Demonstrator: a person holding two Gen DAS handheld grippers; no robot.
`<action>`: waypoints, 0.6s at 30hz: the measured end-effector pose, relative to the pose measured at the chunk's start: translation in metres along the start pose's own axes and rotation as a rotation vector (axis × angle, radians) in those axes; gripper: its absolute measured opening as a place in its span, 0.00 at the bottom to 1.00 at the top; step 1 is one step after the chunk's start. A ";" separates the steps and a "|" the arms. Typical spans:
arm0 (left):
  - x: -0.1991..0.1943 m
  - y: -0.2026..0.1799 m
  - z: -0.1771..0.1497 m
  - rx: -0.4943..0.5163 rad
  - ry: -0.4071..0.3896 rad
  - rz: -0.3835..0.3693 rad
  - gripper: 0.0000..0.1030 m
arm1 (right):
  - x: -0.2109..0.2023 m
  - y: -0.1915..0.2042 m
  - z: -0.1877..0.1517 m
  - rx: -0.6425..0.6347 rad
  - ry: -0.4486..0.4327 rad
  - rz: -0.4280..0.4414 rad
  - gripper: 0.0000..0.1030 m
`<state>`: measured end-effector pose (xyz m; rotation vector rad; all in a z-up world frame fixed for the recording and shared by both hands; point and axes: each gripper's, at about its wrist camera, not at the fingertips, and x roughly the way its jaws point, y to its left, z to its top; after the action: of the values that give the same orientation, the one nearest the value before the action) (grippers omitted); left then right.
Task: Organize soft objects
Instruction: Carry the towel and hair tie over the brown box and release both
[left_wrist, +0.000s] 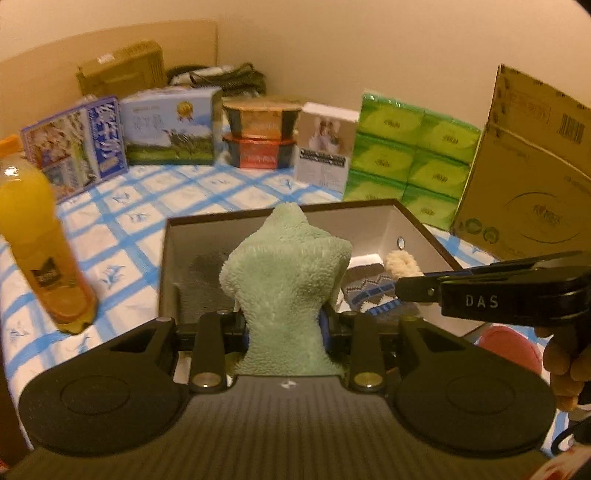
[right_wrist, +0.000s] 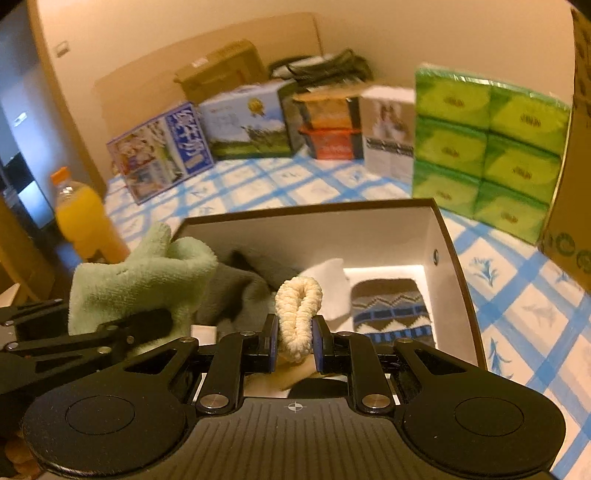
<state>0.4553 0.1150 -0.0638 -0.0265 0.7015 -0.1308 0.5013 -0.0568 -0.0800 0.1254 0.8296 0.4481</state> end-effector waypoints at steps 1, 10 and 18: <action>0.008 0.000 0.002 -0.006 0.012 -0.002 0.29 | 0.004 -0.003 0.001 0.007 0.006 -0.003 0.18; 0.054 0.004 0.010 -0.047 0.080 -0.062 0.53 | 0.027 -0.014 0.000 0.038 0.051 -0.030 0.18; 0.056 0.014 0.002 -0.019 0.099 -0.014 0.55 | 0.037 -0.019 -0.002 0.046 0.072 -0.044 0.18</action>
<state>0.5002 0.1213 -0.0994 -0.0432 0.8018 -0.1391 0.5281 -0.0583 -0.1118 0.1335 0.9124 0.3940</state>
